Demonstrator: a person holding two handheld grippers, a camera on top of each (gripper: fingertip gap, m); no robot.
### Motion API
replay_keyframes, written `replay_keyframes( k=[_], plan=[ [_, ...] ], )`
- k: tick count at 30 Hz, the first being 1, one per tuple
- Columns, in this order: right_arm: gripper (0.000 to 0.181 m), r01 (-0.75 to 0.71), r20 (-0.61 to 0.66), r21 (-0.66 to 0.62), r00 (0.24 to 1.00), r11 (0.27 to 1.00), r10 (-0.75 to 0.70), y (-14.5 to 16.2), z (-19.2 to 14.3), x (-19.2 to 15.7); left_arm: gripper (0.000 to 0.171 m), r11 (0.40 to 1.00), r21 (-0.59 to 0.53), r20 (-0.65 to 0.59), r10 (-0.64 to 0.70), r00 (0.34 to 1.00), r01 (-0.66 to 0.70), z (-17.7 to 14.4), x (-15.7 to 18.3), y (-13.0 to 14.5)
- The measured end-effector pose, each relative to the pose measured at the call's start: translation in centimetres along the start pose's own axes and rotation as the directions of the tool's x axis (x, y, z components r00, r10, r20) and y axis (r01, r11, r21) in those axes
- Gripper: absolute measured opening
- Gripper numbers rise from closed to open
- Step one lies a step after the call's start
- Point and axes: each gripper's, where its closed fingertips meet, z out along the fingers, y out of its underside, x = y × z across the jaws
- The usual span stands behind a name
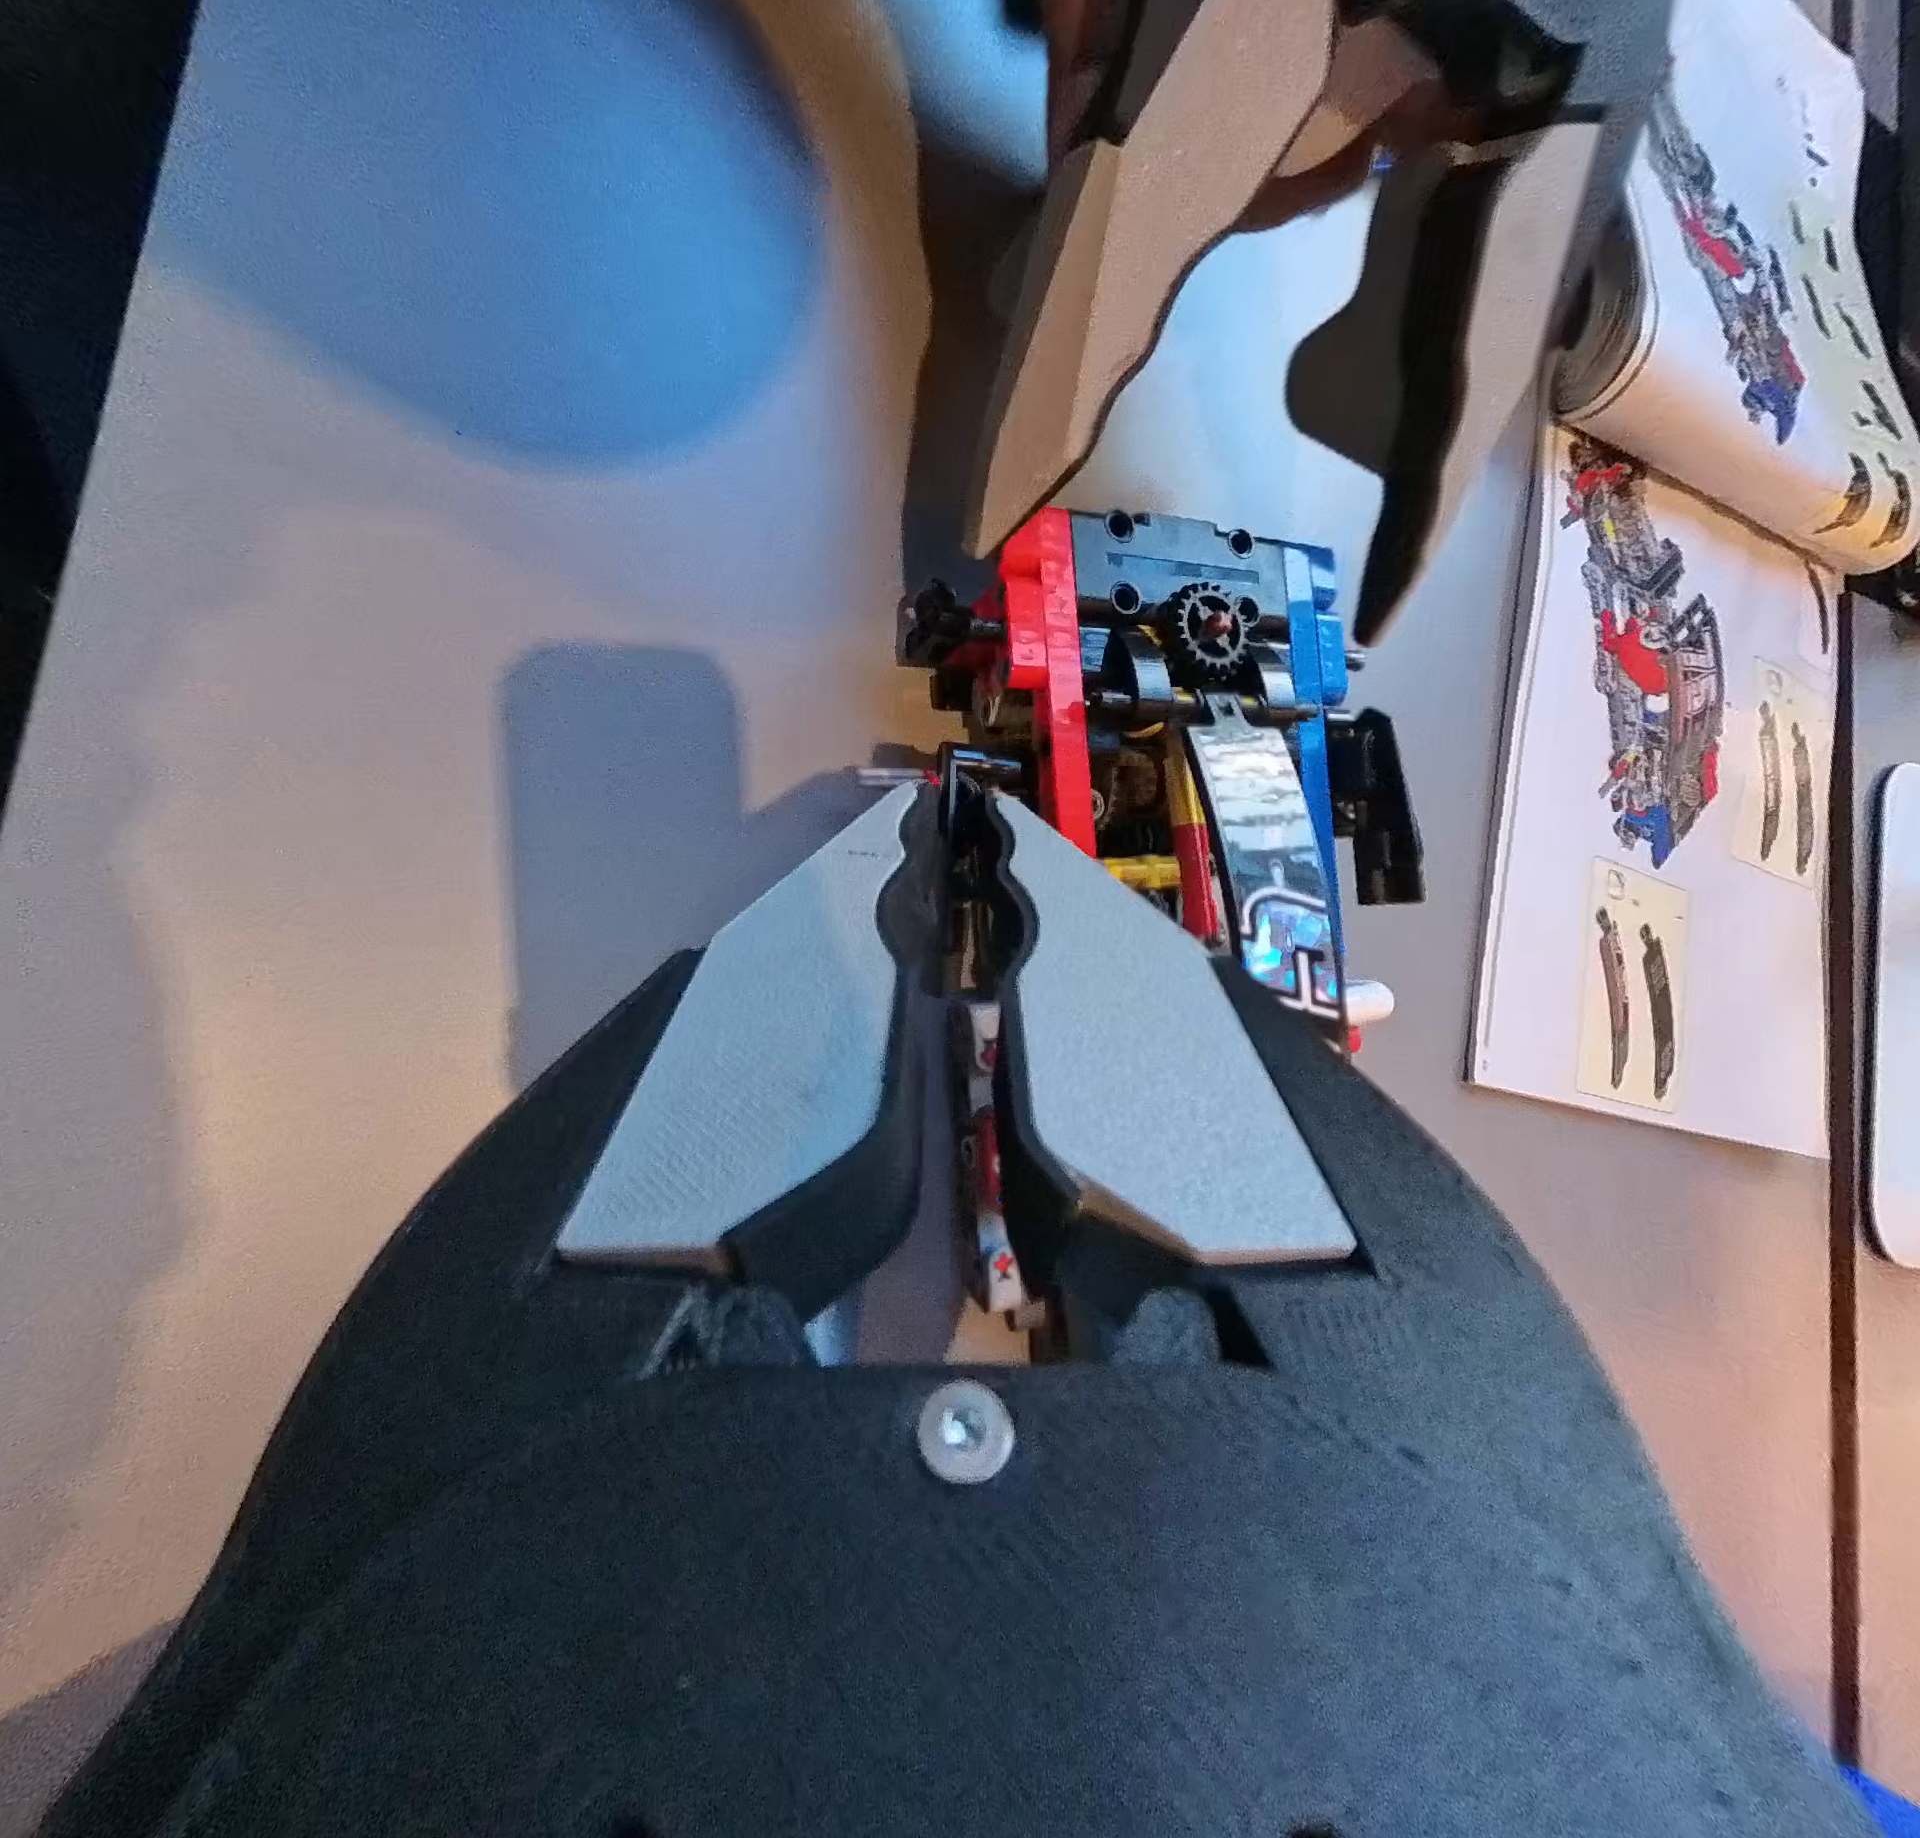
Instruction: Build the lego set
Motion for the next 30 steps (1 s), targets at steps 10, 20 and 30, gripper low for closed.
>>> replay_keyframes(
  k=[10,20,30],
  plan=[
    [0.004,-0.015,-0.001,0.015,1.0,1.0,0.015,-0.3,0.3,0.4,0.111,0.996,-0.086,-0.092,-0.024,0.996,0.016,0.5,0.7,-0.9],
    [0.003,-0.031,0.013,0.029,0.999,0.999,0.031,-0.4,0.0,0.2,0.103,0.981,-0.188,-0.088,0.023,0.996,-0.039,1.5,0.7,0.0],
    [0.004,-0.081,0.066,0.021,0.995,0.997,0.079,-0.3,-0.8,-2.2,0.102,0.979,-0.18,-0.173,0.061,0.983,-0.093,2.4,3.3,-0.4]
  ],
)
